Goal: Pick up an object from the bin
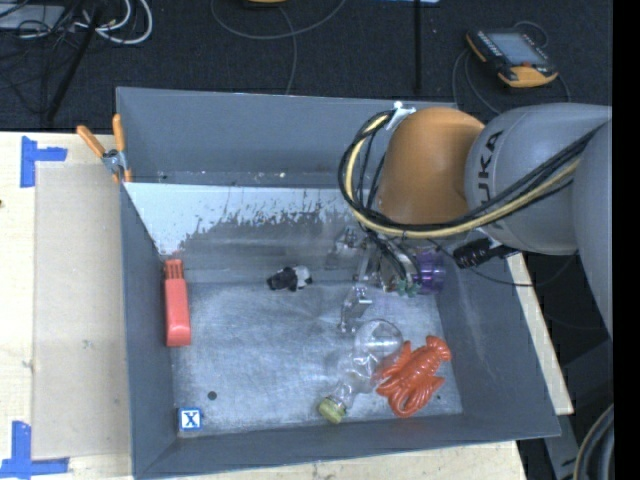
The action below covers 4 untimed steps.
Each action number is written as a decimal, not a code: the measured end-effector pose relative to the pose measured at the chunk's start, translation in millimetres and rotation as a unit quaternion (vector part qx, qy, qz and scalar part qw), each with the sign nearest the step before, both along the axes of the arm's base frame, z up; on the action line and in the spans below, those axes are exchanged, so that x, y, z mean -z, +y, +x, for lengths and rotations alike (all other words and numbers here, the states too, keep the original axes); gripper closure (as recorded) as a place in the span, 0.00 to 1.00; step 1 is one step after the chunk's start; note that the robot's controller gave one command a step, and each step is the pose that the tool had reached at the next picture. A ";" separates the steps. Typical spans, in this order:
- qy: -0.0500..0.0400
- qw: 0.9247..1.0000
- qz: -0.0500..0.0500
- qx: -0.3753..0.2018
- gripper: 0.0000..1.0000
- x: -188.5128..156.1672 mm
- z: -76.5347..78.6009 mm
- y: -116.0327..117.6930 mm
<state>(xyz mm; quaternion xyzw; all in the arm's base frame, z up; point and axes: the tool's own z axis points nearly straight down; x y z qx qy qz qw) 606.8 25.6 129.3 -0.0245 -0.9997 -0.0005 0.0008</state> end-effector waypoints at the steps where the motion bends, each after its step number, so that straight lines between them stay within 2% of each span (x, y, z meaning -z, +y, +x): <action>1: -0.001 0.998 -0.002 0.062 0.00 33.9 9.3 -14.7; 2: 0.002 0.995 -0.001 0.095 0.00 26.1 9.4 5.7; 3: -0.002 0.998 0.000 -0.060 0.00 8.2 9.6 9.3; 4: -0.001 1.000 0.000 -0.002 0.00 22.9 12.1 16.8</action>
Offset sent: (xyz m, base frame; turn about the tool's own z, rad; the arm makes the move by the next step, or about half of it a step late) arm 0.0152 0.0333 0.0262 -0.2852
